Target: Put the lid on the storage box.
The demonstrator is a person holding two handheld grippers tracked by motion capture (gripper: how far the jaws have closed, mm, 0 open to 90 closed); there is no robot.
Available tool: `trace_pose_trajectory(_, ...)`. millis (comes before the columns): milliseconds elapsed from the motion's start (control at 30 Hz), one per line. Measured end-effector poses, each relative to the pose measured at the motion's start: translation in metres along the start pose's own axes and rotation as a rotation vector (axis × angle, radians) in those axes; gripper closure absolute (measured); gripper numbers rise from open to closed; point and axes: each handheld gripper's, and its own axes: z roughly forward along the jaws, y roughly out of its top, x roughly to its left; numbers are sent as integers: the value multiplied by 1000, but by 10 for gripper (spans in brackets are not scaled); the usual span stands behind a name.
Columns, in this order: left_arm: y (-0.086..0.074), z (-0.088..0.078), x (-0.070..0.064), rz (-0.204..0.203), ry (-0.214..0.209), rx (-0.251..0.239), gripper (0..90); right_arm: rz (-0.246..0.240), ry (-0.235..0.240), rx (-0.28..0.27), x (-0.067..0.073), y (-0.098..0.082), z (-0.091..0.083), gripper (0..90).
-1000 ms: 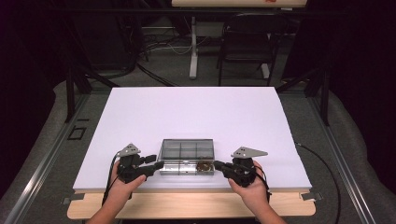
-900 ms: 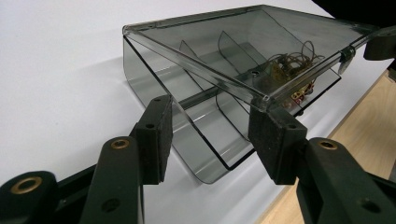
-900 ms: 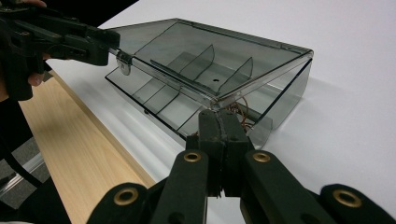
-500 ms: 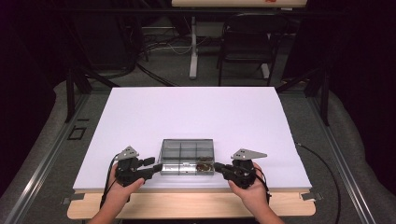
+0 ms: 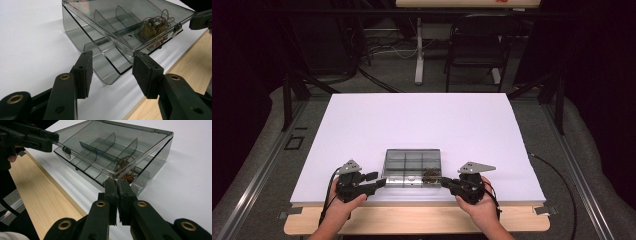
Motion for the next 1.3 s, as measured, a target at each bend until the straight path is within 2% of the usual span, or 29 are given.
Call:
trace_pose_trajectory(433, -3, 3, 1, -10, -10, 26, 508, 9, 9, 22, -2, -4, 3, 851)
trace_pose_trajectory(667, -4, 4, 0, -9, -6, 32, 508, 17, 1, 15, -3, -6, 5, 819)
trace_pose_trajectory(1067, -6, 7, 0, -9, -10, 46, 505, 8, 0, 43, -4, -8, 6, 790)
trace_pose_trajectory(1300, -9, 7, 1, -12, -9, 61, 502, 15, 8, 34, -5, -8, 6, 777)
